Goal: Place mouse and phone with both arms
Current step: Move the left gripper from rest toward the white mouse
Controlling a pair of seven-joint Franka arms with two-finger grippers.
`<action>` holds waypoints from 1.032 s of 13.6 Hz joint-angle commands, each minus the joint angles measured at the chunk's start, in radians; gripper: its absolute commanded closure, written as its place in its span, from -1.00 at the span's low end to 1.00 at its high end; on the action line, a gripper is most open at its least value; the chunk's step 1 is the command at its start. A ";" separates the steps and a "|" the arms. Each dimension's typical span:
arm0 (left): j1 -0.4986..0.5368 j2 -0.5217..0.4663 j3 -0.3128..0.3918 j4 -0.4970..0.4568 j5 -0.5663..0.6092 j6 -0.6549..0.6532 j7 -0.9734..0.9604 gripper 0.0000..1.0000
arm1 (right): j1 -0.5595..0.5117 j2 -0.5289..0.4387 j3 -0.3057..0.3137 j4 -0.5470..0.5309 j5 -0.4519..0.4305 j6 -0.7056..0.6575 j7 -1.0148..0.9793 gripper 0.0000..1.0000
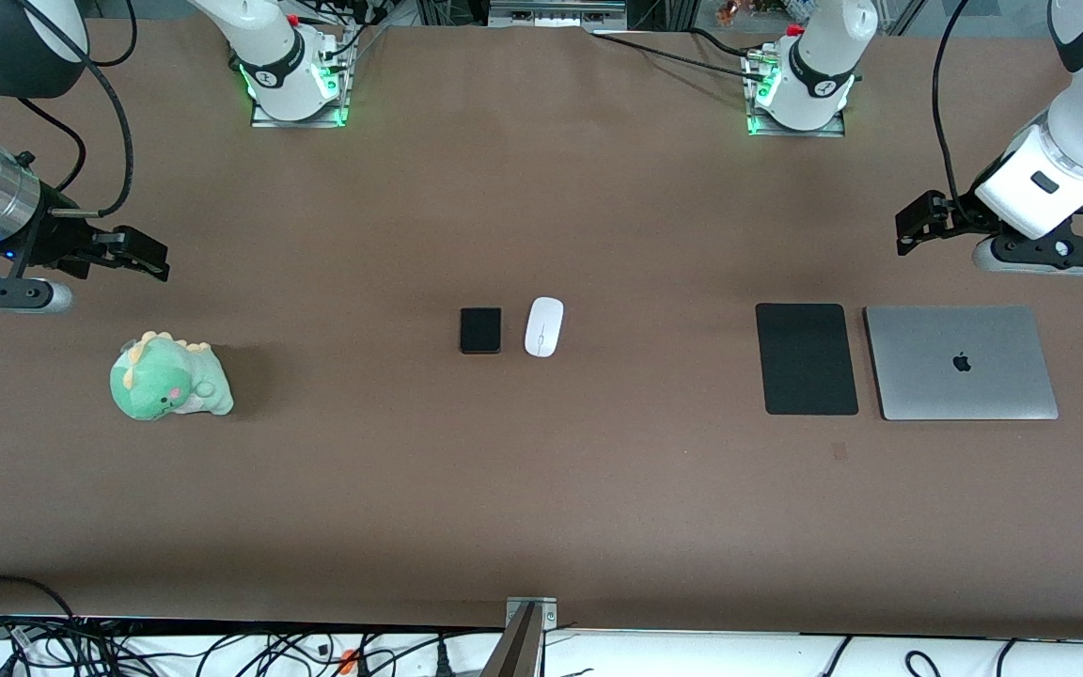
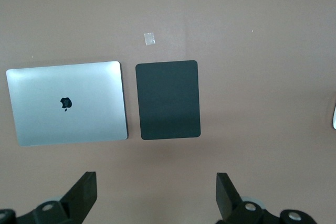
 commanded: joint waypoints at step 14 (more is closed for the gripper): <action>-0.013 0.085 -0.051 0.040 0.020 -0.076 -0.006 -1.00 | -0.002 -0.001 0.000 0.016 0.000 -0.013 -0.006 -1.00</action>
